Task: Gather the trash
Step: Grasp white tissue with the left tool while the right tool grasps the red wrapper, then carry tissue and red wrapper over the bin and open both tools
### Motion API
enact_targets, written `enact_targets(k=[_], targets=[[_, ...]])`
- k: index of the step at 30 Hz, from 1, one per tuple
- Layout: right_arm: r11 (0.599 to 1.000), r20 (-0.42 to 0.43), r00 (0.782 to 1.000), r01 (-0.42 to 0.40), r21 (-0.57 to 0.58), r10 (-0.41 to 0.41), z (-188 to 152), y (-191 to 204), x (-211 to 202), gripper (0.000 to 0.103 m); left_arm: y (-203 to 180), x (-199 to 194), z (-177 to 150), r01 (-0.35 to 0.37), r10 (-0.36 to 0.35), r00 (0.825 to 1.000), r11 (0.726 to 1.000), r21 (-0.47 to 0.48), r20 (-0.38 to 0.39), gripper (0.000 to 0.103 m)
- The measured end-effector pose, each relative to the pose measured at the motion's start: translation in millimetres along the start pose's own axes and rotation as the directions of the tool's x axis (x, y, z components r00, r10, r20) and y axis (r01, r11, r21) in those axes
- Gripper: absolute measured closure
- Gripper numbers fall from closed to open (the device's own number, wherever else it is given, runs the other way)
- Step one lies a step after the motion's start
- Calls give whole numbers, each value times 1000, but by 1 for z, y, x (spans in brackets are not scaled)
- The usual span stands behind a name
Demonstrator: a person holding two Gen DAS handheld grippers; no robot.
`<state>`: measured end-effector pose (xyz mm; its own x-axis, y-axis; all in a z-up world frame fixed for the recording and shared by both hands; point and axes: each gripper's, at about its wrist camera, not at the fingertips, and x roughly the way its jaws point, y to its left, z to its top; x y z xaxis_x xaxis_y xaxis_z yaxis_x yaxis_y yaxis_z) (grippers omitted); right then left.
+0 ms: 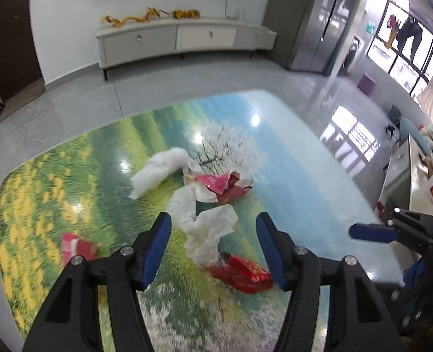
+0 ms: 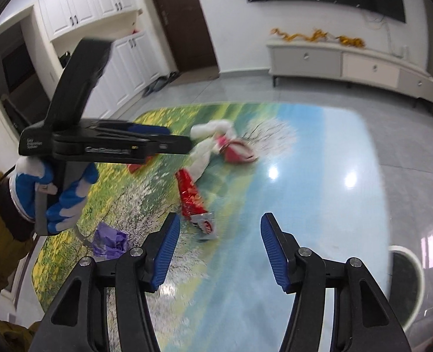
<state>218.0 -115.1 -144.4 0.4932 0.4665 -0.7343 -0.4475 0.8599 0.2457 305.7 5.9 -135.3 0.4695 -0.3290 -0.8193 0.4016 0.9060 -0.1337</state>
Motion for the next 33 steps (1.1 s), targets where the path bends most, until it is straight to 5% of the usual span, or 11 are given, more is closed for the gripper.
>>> enact_targets(k=[8,10,13,16,33], targets=[[997,-56,995,-80,10,81,1,-1,47,47,10,45,2,-15,14,997,1000,-9,-69,45],[996,-68,994,-87,8,88,-2,-1,52,58,13,49,1,-14,12,997,1000,-27,-73,48],[995,-72,993,-96,8,97,-5,-1,54,81,15,48,-1,-6,4,998,999,-39,-58,68],[994,-67,992,-107,-1,107,-7,1,52,88,17,46,-3,1,-4,998,998,-56,-63,88],[999,62,997,-40,20,38,-46,-2,-54,94,-4,-85,-22,-61,70,991,995,-76,116,94]])
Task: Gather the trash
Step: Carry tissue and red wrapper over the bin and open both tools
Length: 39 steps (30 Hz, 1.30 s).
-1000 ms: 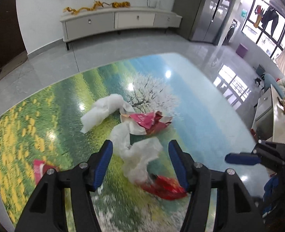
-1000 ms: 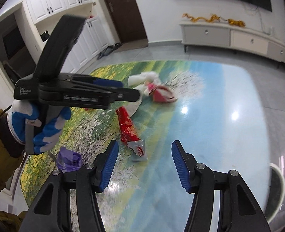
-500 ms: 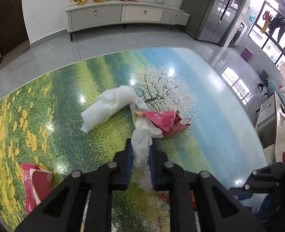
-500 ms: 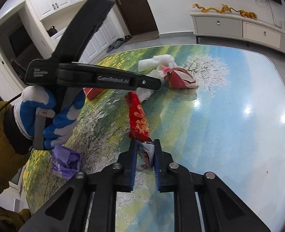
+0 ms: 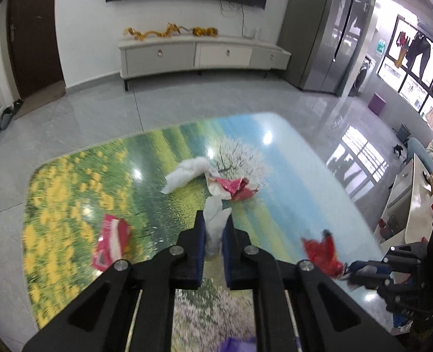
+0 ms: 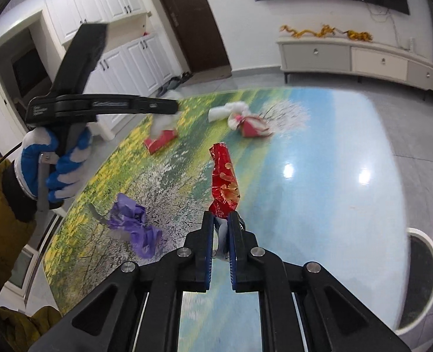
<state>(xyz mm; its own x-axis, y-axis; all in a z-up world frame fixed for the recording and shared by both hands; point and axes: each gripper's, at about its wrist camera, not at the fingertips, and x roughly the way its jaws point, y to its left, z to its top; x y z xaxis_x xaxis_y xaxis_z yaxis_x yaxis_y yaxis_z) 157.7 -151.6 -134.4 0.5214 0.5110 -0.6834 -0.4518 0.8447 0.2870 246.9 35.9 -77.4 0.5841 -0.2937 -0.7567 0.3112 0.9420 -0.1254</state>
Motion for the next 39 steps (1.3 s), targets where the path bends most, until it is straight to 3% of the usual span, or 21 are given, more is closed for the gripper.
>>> enact_targets(k=[7,14,19,24,29,35,36,37,39], targets=[[997,104,992,74,27,-77,-8,-7,-69,94,-42,-63,16,-6,3,995,1000,29,96,94],[973,166,962,200,118,-218,-21,-51,-136,94,-126,-65,42,77,-89,990,992,100,114,94],[925,134,929,310,221,-344,-39,-103,-167,94,-201,-28,51,176,-186,981,971,159,48,94],[873,75,905,379,308,-419,-54,-154,-172,94,-268,25,54,280,-277,960,943,181,-39,93],[834,20,898,399,381,-439,-64,-201,-158,93,-314,86,49,331,-313,942,925,187,-119,93],[801,-25,898,403,442,-438,-70,-244,-125,92,-339,149,44,384,-350,915,909,163,-201,90],[794,-34,896,409,449,-442,-71,-250,-120,86,-341,159,43,390,-354,910,907,158,-216,84],[786,-44,892,419,455,-450,-72,-255,-113,75,-343,167,42,393,-355,907,907,150,-227,70],[770,-65,892,420,479,-447,-78,-266,-102,67,-343,177,38,391,-354,906,910,136,-231,51]])
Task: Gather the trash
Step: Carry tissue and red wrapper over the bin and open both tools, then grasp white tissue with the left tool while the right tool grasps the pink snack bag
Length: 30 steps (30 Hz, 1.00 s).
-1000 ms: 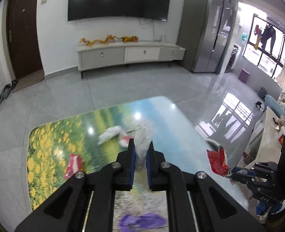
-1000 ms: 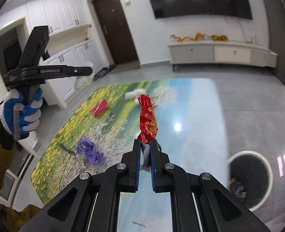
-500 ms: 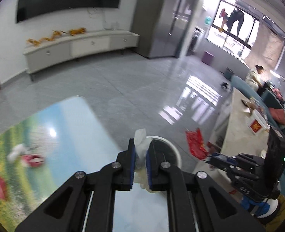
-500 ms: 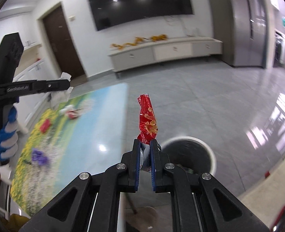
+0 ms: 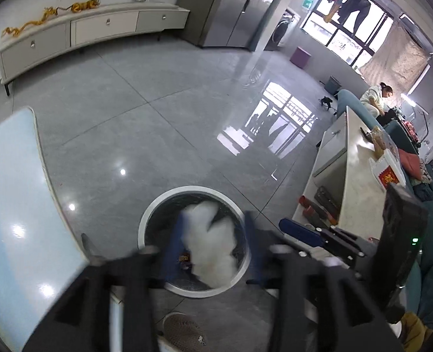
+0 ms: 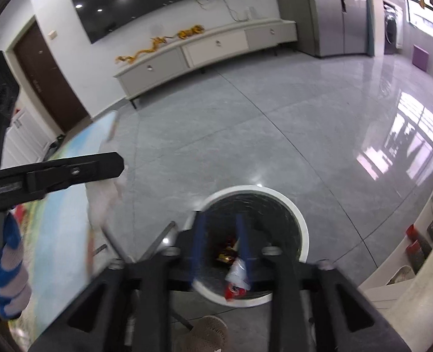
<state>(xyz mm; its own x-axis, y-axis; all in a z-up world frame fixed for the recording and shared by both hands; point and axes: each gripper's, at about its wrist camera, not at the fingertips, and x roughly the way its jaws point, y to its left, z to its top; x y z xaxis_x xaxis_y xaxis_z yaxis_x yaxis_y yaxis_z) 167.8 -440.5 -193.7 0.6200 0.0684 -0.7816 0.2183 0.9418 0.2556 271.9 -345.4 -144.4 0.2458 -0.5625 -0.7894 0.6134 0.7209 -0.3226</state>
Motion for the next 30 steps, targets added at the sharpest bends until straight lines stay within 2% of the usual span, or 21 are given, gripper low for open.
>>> enact_targets(k=[4,9,16,24,28,30], targets=[[1000,-10,1000,8,16,-8,-6,-5,7,67,6,2,-7,15,-15,1000,1000,-3,-2,51],[1000,20,1000,5,13,-5,-4,1,-7,67,11,-18,-13,-21,21,999,1000,-3,25,51],[998,114,993,-15,-54,21,-4,30,-63,64,9,-90,-22,-63,64,987,998,-12,145,51],[985,229,970,-46,-168,85,-11,79,-142,62,33,-225,-67,-154,147,943,988,-1,298,51],[971,267,955,-70,-230,132,-13,110,-174,61,59,-298,-102,-251,243,899,968,-26,363,50],[962,281,947,-84,-259,158,-15,127,-187,61,72,-327,-122,-278,278,880,959,-57,386,43]])
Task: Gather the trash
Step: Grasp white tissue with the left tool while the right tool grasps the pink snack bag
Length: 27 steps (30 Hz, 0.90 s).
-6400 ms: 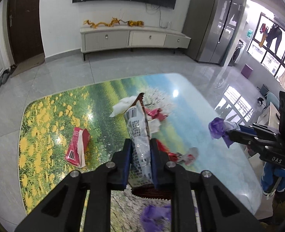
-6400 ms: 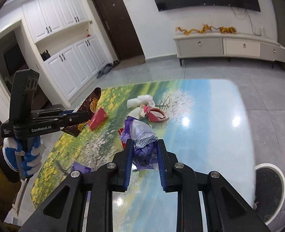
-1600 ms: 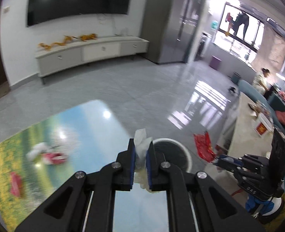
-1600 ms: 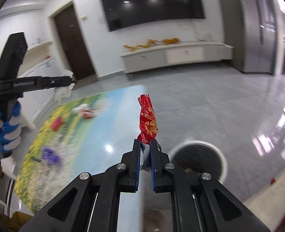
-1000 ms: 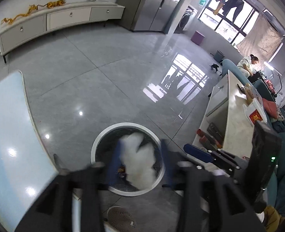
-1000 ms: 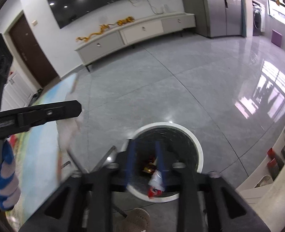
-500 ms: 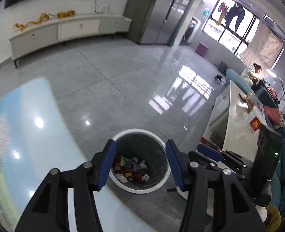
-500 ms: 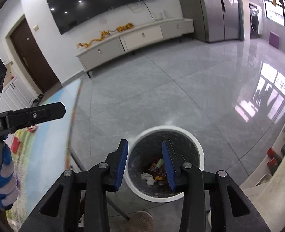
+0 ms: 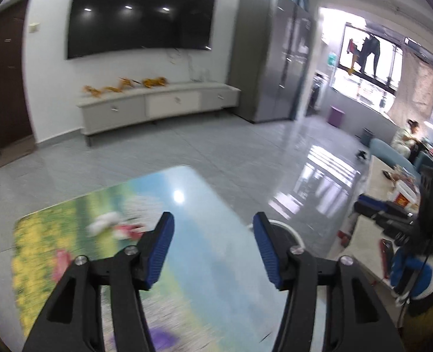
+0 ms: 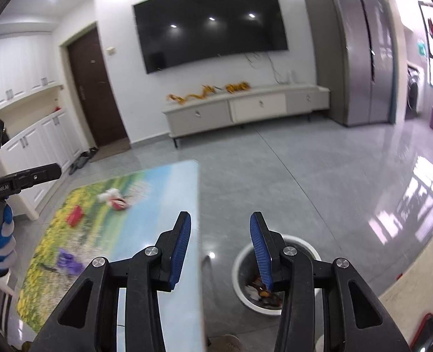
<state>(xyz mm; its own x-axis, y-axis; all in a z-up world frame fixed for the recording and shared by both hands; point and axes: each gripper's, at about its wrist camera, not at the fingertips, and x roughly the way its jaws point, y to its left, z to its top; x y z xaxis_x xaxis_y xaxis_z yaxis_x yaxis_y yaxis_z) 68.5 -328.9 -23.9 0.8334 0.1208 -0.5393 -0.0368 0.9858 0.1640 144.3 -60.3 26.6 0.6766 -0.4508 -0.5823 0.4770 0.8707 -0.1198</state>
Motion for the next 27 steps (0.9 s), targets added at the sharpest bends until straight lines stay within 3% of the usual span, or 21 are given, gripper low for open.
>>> enact_targets(k=[1,5,11,15,20,23,27], targets=[[1000,8,1000,-14,-12,14,3,10,-4,61,14,-17,-7,-20,20,1000,1000,-16,17,38],[996,17,998,-67,-63,68,12,46,-10,58,46,-55,-38,-70,71,996,997,-23,50,36],[987,-9,992,-126,-97,126,14,85,2,56,91,-55,-90,-98,97,995,993,-61,-21,35],[981,-61,987,-155,-116,149,14,104,31,56,114,-35,-99,-121,116,992,989,-82,-57,35],[966,-162,968,-214,-146,190,12,135,96,55,144,15,-82,-167,160,980,984,-58,-116,35],[948,-227,945,-276,-159,237,9,154,146,55,163,58,-67,-198,189,967,979,-40,-172,35],[925,-288,912,-346,-155,292,3,171,202,55,185,118,-50,-180,164,959,982,-51,-233,36]])
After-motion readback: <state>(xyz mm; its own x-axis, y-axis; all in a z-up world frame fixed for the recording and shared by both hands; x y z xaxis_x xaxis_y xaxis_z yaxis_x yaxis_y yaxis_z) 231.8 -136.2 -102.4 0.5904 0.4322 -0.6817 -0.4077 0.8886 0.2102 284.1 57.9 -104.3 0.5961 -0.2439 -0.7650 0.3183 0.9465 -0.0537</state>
